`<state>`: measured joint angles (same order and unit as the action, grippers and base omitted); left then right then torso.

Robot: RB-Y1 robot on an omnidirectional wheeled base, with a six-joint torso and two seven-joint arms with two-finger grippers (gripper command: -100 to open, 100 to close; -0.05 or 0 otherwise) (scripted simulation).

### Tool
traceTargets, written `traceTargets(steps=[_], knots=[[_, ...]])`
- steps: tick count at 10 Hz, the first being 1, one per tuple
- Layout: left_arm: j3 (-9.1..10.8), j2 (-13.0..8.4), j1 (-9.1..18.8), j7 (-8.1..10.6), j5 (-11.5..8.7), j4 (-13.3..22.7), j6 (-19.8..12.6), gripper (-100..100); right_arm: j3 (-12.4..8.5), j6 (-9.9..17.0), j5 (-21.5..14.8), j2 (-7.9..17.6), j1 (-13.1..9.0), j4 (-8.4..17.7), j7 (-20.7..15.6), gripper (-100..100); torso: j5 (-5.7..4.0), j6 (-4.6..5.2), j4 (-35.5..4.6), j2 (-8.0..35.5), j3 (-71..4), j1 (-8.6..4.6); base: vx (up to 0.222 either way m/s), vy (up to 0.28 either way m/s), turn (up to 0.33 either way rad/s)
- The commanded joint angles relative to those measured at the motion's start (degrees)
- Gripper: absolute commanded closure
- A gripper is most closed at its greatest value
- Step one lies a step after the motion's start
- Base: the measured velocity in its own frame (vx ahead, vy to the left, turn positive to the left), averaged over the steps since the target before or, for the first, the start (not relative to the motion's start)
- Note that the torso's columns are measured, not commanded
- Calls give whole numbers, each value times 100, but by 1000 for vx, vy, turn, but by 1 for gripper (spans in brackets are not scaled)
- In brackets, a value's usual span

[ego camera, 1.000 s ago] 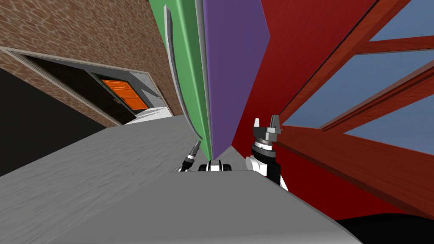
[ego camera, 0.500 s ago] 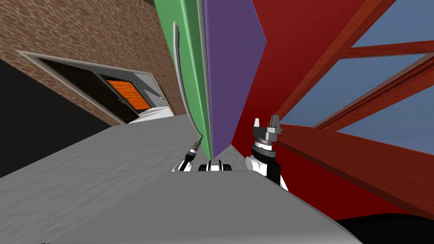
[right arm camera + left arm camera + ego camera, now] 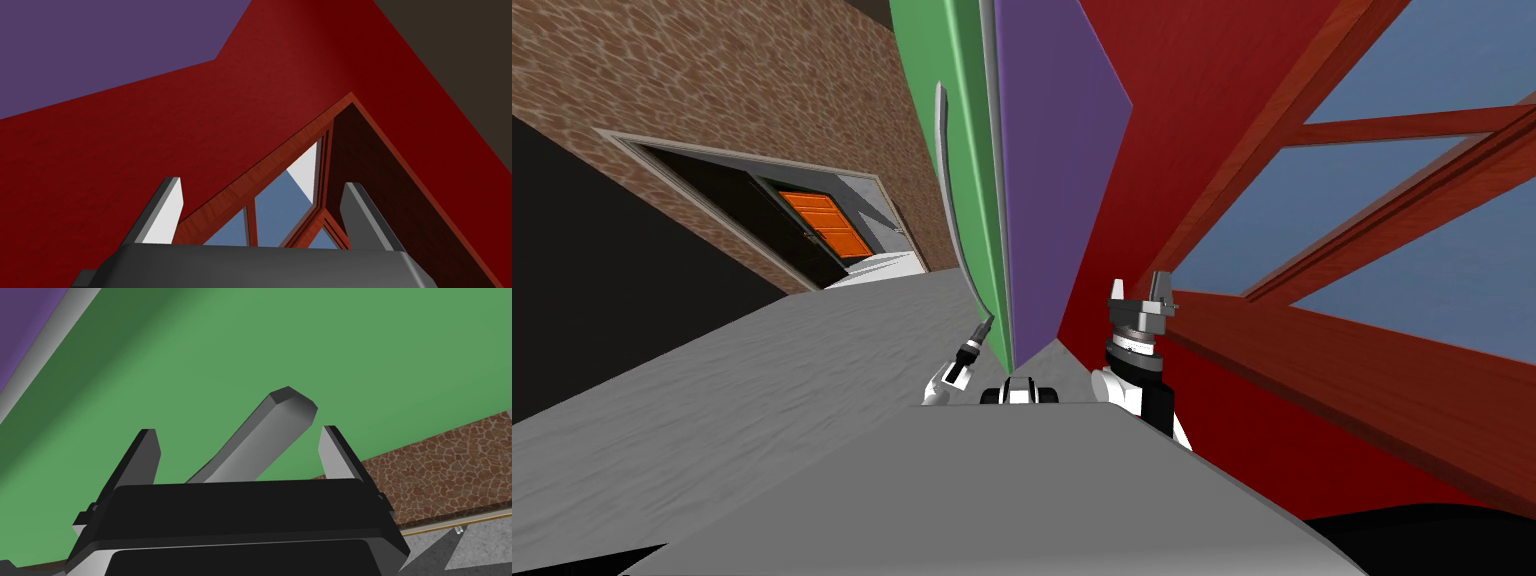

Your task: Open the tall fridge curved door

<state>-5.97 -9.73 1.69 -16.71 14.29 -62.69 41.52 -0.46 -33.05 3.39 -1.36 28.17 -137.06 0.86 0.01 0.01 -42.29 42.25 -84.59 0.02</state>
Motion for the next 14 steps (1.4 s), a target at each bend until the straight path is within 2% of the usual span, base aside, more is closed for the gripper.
traceTargets(steps=[1, 6, 7, 14], knots=[[-5, -78, 420, 39, 25, 108, -341, -100, 0, 0, 0, 0, 0, 0, 0, 0, -1, 0, 0, -1, 0, -2, -90, -17, 51], [-24, -242, 1215, 69, 80, 377, -1018, -100, 0, 0, 0, 0, 0, 0, 0, 0, -8, 18, -16, -5, -3, -21, -92, -19, 31], [-24, -242, 1225, 69, 80, 377, -1018, -100, 0, 0, 0, 0, 0, 0, 0, 0, -7, 13, -12, 0, 0, -19, -57, -11, 6], [-46, -610, 2279, 115, 146, 756, -1924, -100, 0, 0, 0, 0, 0, 0, 0, 0, -2, 3, -4, 1, 1, -4, -74, -16, 27]])
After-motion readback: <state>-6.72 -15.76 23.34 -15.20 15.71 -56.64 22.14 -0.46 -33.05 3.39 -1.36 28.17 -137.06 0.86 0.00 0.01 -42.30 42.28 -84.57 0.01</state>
